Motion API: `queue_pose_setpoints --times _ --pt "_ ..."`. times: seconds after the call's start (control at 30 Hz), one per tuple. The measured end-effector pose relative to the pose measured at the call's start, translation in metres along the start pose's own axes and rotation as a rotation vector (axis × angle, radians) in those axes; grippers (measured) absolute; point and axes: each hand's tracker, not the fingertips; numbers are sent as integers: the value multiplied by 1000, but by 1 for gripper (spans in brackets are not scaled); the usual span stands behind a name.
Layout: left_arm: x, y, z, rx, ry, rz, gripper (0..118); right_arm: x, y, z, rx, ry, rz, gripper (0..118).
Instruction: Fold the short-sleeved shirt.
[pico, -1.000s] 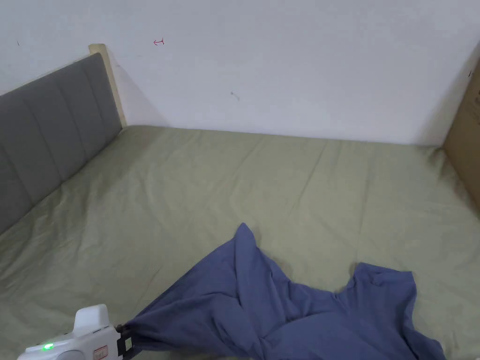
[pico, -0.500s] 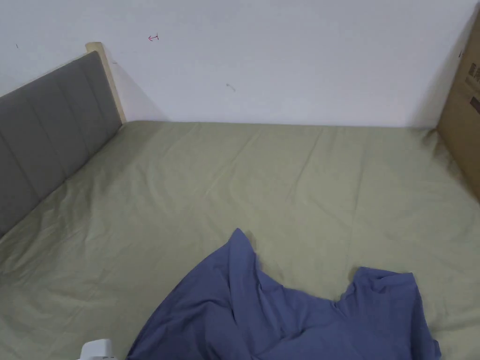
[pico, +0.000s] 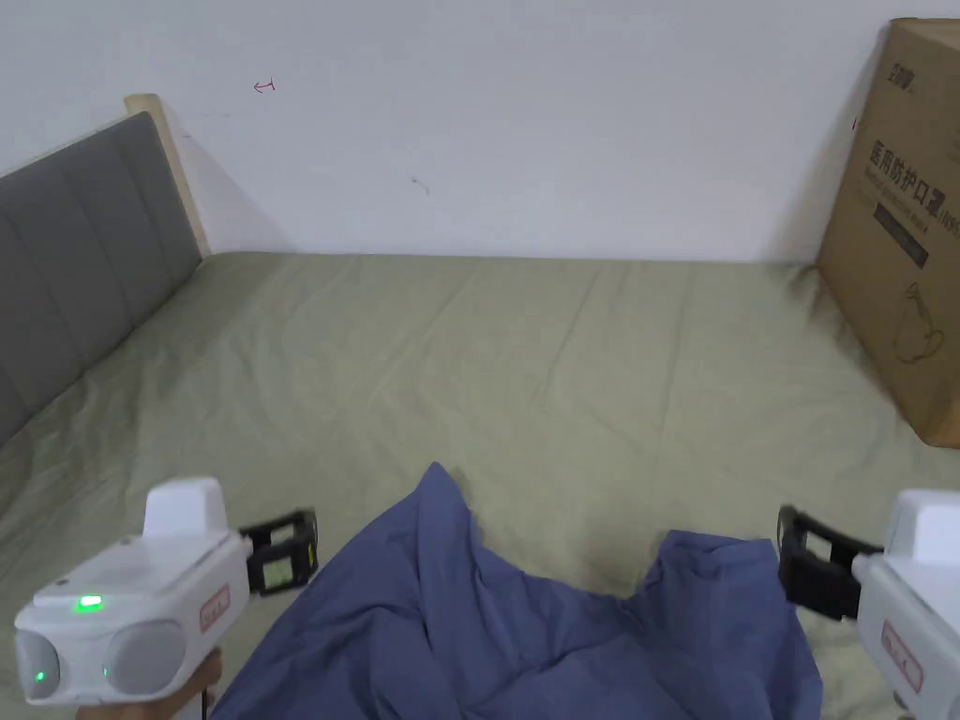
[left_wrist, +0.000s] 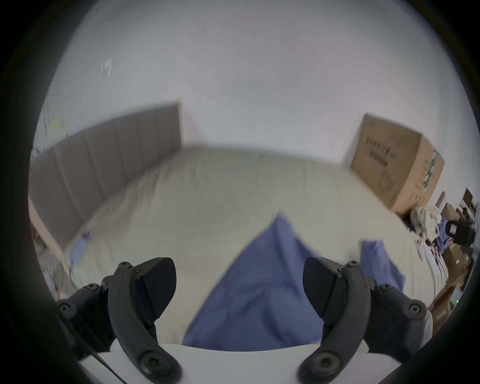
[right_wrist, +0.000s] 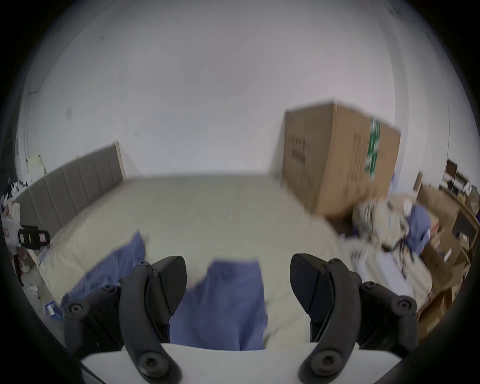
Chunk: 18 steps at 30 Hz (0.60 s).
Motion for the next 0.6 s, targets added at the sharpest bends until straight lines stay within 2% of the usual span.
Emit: queue_pose_setpoints --times 0.13,0.2,0.3,0.37,0.4,0.43,0.47,0.5,0.6 --pt "20 37 19 194 0 -40 104 -10 15 8 149 -34 21 85" --pt "29 43 23 236 13 -59 104 -15 19 17 183 -72 43 85" --pt "37 42 26 265 13 -64 94 -20 15 24 200 -91 49 81" --pt "40 37 24 289 0 -52 65 -28 13 32 209 -101 46 66" --pt "41 36 24 289 -7 -49 46 -30 12 35 214 -101 46 51" --pt "42 34 23 288 -19 -44 22 -31 12 36 213 -101 48 23" --pt "44 32 22 290 -24 -45 9 -31 12 37 213 -103 54 1" --pt "46 31 21 292 -28 -50 1 -32 11 37 215 -108 57 0" --pt "48 30 11 235 -86 -83 0 -27 12 29 218 -99 61 0"
